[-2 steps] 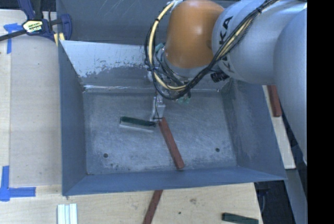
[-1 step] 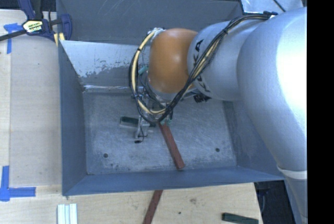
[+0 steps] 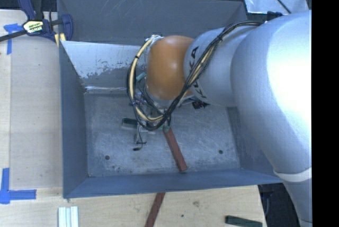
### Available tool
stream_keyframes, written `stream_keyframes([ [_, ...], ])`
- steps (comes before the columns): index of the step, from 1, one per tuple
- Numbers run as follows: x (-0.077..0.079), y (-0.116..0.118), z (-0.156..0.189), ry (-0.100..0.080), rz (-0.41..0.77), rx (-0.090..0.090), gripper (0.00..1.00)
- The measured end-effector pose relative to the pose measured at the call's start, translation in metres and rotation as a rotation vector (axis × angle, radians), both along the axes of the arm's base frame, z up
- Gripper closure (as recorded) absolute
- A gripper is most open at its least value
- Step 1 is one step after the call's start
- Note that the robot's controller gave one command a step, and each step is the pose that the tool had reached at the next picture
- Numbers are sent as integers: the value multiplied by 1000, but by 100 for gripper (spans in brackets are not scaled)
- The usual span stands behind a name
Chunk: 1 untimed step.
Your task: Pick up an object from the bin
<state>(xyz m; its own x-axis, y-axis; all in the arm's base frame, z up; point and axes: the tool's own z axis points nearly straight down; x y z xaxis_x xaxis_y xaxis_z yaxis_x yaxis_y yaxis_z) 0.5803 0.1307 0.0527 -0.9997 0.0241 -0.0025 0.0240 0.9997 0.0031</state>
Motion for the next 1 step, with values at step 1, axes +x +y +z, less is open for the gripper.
stream_keyframes([
  [1, 3, -4, 20, -1, 4, -1, 0],
])
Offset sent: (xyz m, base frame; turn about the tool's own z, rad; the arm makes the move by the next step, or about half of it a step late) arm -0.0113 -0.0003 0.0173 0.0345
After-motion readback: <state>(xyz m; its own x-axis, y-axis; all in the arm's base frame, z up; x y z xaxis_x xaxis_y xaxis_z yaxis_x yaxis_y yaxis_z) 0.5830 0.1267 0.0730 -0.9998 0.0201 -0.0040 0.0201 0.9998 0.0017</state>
